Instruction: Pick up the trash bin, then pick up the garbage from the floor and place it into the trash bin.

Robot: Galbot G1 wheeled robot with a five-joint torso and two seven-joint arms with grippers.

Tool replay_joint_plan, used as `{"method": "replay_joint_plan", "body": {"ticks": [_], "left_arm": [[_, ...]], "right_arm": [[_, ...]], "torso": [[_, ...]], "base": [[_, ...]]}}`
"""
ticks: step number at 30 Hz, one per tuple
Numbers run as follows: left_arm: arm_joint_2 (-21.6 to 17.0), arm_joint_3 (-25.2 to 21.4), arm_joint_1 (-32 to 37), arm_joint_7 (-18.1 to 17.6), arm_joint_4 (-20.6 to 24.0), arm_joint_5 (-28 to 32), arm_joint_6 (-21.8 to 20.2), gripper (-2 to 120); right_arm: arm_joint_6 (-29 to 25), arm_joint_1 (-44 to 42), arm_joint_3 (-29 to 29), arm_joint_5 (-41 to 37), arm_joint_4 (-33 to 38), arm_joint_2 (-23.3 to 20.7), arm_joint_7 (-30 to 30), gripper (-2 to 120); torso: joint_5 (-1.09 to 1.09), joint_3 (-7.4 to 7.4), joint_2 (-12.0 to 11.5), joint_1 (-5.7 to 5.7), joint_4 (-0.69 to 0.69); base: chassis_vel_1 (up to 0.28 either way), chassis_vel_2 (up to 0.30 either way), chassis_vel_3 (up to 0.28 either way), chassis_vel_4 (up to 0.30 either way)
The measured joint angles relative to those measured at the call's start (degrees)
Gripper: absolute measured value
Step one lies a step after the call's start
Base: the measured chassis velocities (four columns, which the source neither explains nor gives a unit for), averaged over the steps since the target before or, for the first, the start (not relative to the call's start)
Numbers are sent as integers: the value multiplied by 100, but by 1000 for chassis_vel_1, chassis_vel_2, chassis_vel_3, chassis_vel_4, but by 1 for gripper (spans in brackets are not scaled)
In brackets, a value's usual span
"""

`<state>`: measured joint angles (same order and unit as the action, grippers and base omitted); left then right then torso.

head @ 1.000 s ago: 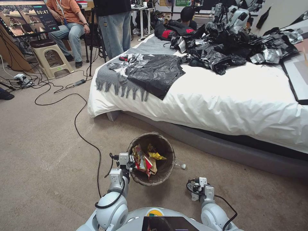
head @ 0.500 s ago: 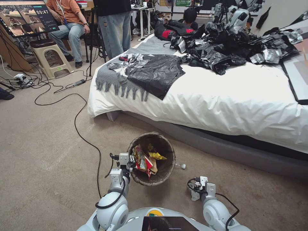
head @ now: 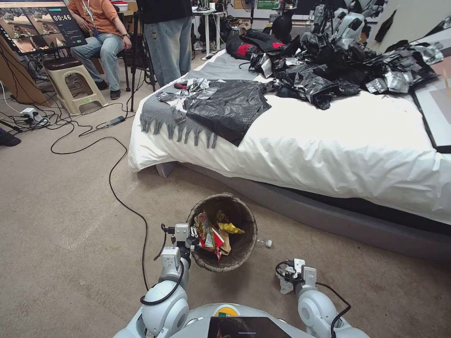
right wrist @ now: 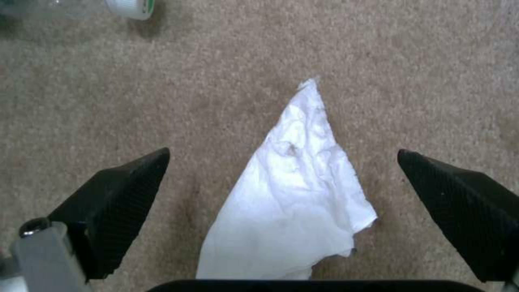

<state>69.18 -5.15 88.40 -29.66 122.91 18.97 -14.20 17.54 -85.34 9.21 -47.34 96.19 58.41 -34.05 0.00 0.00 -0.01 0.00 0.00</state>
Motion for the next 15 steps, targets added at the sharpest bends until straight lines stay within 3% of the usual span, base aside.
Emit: {"method": "replay_joint_plan", "body": {"ticks": [15], "left_arm": [[-2,1,-19,-2,-11,2,0,0]], "right_arm": [[59,25,-10,-64,-105,28,-24,97]], "torso": [[0,0,1,0,0]], "base": [[0,0,0,0]]}}
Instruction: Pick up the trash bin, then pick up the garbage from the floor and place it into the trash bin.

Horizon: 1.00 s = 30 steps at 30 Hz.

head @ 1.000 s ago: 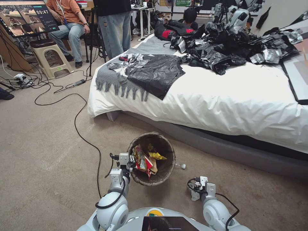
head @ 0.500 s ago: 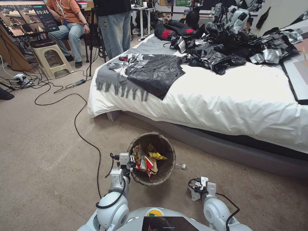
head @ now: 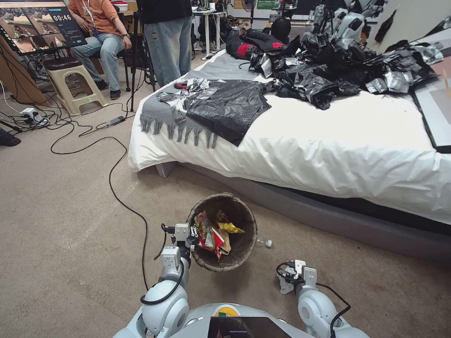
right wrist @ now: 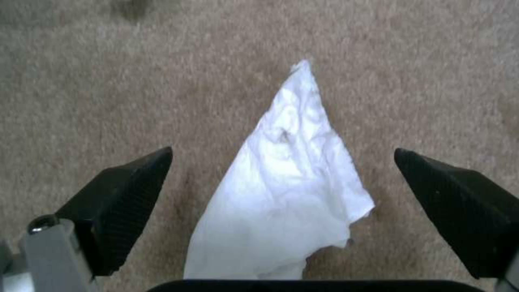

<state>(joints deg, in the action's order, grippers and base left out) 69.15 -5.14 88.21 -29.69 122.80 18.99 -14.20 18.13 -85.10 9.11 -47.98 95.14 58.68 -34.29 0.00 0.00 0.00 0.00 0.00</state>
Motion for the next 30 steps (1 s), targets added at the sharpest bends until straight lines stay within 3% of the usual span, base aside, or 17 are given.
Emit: {"method": "replay_joint_plan", "body": {"ticks": [14,30], "left_arm": [[-26,-6,4,-7,12,11,1,0],[-1,-2,22,-6,14,-8,12,0]], "right_arm": [[156,89,-17,-219,-159,67,-47,88],[161,162,-26,-314,-345,144,-95,46]], "torso": [[0,0,0,0,0],[0,0,0,0,1]], "base": [[0,0,0,0],[0,0,0,0]]}}
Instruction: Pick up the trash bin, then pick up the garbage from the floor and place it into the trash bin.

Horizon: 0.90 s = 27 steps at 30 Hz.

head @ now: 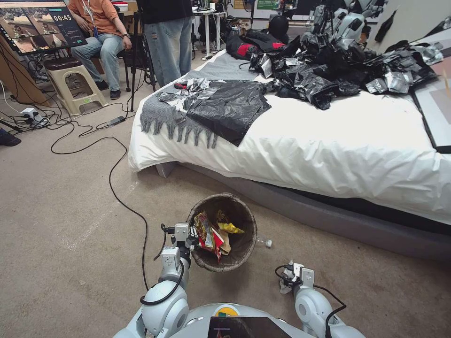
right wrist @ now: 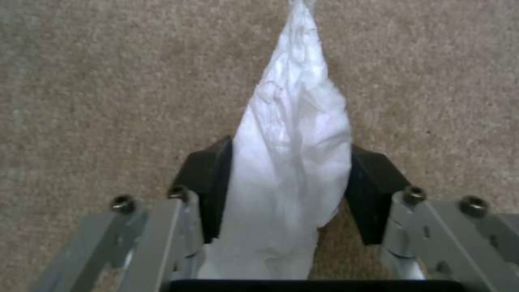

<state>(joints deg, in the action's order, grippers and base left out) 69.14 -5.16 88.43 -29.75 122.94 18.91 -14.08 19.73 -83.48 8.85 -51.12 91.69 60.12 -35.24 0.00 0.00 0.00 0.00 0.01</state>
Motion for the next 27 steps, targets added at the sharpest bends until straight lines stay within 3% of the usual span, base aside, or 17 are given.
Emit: {"method": "replay_joint_plan", "body": {"ticks": [3,10,12,17,18,21,22,27], "left_arm": [[4,0,-4,1,0,-2,2,0],[6,6,-15,1,0,-2,4,0],[2,10,-27,0,0,-1,4,0],[0,13,-31,-1,0,1,3,0],[-1,17,-33,-2,0,3,1,0],[-1,19,-34,-2,0,3,-1,0],[-2,22,-35,-2,1,5,-4,0],[-6,27,-36,-7,7,13,-14,0]], "right_arm": [[-4,-5,-2,0,9,3,-14,38],[-10,-18,-3,3,40,0,-45,32],[-10,-27,-1,10,83,-17,-66,24],[-8,-31,2,11,111,-26,-80,22],[-5,-34,5,10,134,-34,-88,11],[-3,-36,8,9,149,-39,-93,9],[-2,-37,12,9,166,-45,-99,0],[6,-48,21,9,230,-62,-121,0]], "torso": [[-1,0,0,0,-1],[0,0,0,0,-1],[0,0,0,0,-2],[-1,0,0,0,-2],[0,0,0,0,-2],[0,0,0,0,-2],[0,0,0,0,-2],[0,0,0,0,-2]], "base": [[0,0,0,0],[0,0,0,0],[0,0,0,0],[0,0,0,0],[0,0,0,0],[0,0,0,0],[0,0,0,0],[0,0,0,0]]}}
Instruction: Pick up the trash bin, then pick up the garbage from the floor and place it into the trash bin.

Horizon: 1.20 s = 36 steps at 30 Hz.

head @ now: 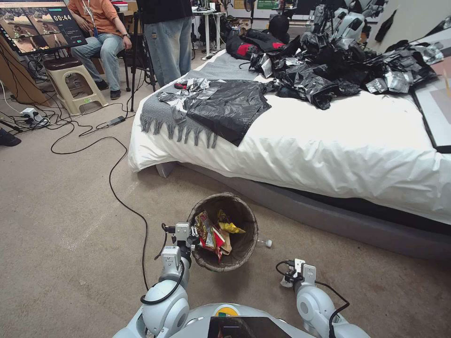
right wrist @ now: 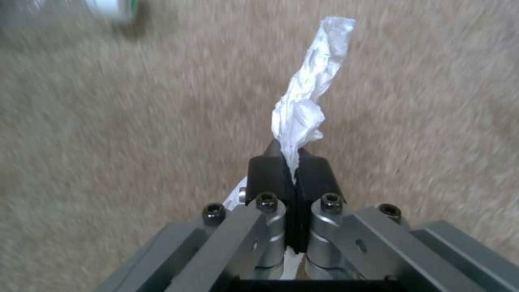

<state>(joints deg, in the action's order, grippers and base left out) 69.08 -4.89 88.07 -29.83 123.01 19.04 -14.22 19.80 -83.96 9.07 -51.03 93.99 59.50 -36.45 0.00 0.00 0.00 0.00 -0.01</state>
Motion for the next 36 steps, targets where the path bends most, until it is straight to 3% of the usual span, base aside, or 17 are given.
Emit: {"method": "replay_joint_plan", "body": {"ticks": [15,28,29,31,36], "left_arm": [[-22,8,4,-7,30,31,-23,0],[-101,17,47,-31,40,138,-93,0],[-123,5,65,-47,48,170,-111,0],[-146,-6,94,-62,49,187,-128,0],[-142,-14,85,-76,-28,178,-135,0]], "right_arm": [[9,-38,137,-1,409,-94,-125,0],[-58,147,699,236,2602,-450,-747,0],[-110,155,806,418,3070,-464,-758,0],[-318,136,981,868,3621,-521,-521,0],[-864,78,1180,1614,4226,-779,204,0]], "torso": [[1,0,0,0,0],[0,0,0,0,1],[-1,0,0,0,0],[-1,0,0,0,1],[0,0,0,0,0]], "base": [[0,0,0,0],[0,0,0,0],[0,0,0,0],[0,0,0,0],[0,0,0,0]]}}
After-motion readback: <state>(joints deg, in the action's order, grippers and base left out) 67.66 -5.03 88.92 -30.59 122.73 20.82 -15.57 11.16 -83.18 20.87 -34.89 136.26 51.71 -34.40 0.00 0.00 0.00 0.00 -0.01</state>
